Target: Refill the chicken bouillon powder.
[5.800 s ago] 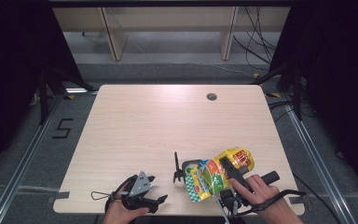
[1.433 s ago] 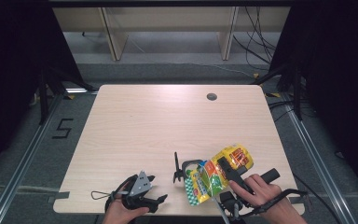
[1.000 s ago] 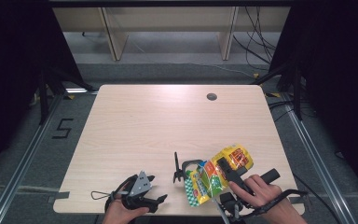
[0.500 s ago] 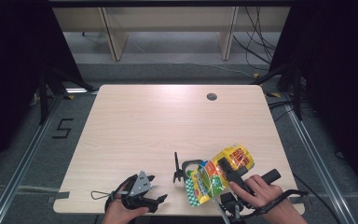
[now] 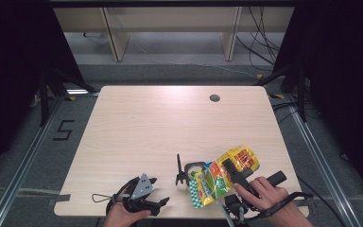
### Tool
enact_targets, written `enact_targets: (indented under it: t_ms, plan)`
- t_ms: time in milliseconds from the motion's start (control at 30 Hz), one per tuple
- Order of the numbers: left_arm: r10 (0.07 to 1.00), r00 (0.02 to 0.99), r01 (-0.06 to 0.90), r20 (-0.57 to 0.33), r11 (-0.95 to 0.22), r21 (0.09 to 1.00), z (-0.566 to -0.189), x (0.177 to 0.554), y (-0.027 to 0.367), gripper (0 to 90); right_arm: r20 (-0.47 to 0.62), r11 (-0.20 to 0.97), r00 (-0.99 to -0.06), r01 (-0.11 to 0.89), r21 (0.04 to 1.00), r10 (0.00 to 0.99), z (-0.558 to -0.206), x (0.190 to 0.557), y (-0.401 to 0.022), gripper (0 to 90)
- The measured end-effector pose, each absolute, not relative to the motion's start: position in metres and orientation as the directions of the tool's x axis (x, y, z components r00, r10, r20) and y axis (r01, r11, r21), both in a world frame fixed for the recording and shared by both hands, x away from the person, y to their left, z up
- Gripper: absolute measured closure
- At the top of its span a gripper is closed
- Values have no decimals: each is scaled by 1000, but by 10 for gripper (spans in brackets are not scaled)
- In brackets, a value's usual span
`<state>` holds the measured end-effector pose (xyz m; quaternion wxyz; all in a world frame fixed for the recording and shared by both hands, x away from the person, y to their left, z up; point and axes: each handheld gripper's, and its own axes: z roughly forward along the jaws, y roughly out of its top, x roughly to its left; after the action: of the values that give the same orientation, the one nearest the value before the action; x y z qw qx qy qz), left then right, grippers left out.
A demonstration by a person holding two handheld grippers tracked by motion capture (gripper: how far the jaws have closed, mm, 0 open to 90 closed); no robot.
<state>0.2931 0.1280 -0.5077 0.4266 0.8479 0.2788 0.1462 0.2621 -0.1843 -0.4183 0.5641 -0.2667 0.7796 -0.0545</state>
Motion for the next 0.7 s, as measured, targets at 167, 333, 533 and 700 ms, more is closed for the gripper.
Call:
enact_targets:
  t_ms: [167, 333, 533, 700]
  plan:
    - [598, 801, 349, 6, -476, 807, -508, 293, 128, 214, -849, 856, -231, -346, -384, -474, -420, 263, -186, 431]
    - [599, 801, 350, 4, -474, 808, -508, 293, 128, 214, -851, 860, -233, -339, -382, -470, -418, 263, -188, 431]
    - [597, 802, 348, 9, -480, 805, -508, 293, 128, 213, -848, 857, -236, -343, -385, -476, -417, 264, -189, 432]
    - [598, 801, 352, 2, -475, 806, -508, 293, 128, 214, -846, 857, -240, -343, -386, -477, -418, 265, -190, 432]
